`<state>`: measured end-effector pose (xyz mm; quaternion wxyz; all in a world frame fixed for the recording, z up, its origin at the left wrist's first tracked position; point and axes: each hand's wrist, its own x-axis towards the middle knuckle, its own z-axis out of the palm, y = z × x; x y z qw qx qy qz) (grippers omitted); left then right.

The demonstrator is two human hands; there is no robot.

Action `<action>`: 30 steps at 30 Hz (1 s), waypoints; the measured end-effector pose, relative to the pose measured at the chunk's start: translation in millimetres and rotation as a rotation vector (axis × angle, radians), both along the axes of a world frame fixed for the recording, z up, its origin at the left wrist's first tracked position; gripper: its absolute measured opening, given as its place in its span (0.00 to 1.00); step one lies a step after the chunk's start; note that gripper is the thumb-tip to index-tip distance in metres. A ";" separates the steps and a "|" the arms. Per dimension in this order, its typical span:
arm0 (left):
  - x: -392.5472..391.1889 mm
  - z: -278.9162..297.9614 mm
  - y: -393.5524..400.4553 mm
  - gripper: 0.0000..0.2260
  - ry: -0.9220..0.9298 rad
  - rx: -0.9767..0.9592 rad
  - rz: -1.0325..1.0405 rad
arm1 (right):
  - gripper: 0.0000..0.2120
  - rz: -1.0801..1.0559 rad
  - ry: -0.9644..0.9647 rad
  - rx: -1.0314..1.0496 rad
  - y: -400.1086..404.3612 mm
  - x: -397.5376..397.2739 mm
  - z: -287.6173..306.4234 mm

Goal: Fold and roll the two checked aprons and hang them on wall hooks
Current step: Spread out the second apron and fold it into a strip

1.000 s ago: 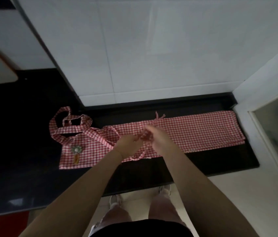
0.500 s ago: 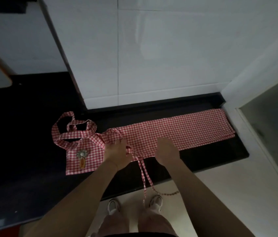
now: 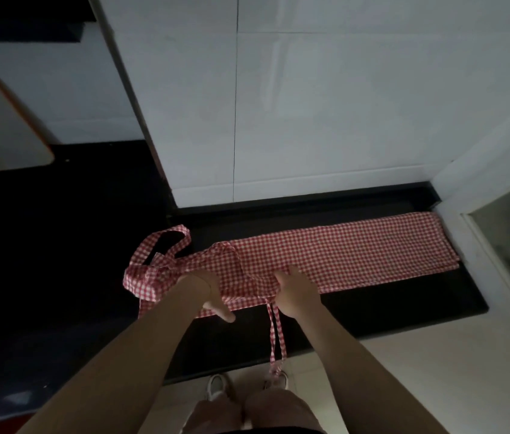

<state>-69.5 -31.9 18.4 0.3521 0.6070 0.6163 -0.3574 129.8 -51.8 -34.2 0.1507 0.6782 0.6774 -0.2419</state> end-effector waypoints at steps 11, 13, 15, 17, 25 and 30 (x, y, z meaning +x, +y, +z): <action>58.4 -49.3 -18.4 0.27 -0.261 0.355 -0.129 | 0.44 0.000 -0.005 0.013 9.3 49.2 -10.7; 60.0 -44.2 -15.6 0.26 -0.218 0.406 -0.128 | 0.45 -0.018 0.007 -0.010 15.8 54.9 -12.4; 52.5 -39.3 -11.1 0.24 -0.080 0.503 -0.092 | 0.46 -0.041 -0.001 -0.017 18.8 56.6 -12.9; 40.1 -28.9 -9.8 0.19 0.059 0.521 -0.100 | 0.45 -0.060 -0.011 -0.020 20.4 57.3 -11.7; -32.0 -9.3 -11.6 0.12 0.116 0.698 0.048 | 0.27 0.023 -0.143 0.225 22.7 -36.9 30.7; -99.7 -7.9 -25.7 0.18 0.065 0.765 0.380 | 0.09 0.077 0.325 0.157 -4.7 -138.9 39.3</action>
